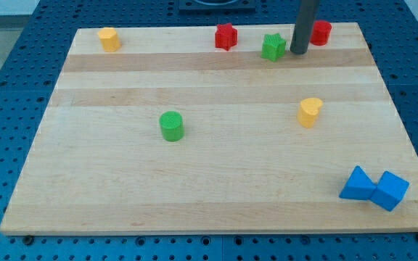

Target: Move the red circle downwards of the board

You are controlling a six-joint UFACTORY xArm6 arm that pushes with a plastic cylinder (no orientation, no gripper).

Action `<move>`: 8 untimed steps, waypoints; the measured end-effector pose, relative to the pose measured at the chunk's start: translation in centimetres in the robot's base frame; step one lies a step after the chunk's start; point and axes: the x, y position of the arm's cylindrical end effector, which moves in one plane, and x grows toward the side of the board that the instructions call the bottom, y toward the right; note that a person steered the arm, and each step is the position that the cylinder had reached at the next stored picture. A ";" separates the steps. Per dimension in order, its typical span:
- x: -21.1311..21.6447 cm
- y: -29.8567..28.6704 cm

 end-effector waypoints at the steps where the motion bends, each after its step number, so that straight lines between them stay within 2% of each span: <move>1: -1.8 -0.2; 4: -7.4 -0.4; 8: -7.4 3.5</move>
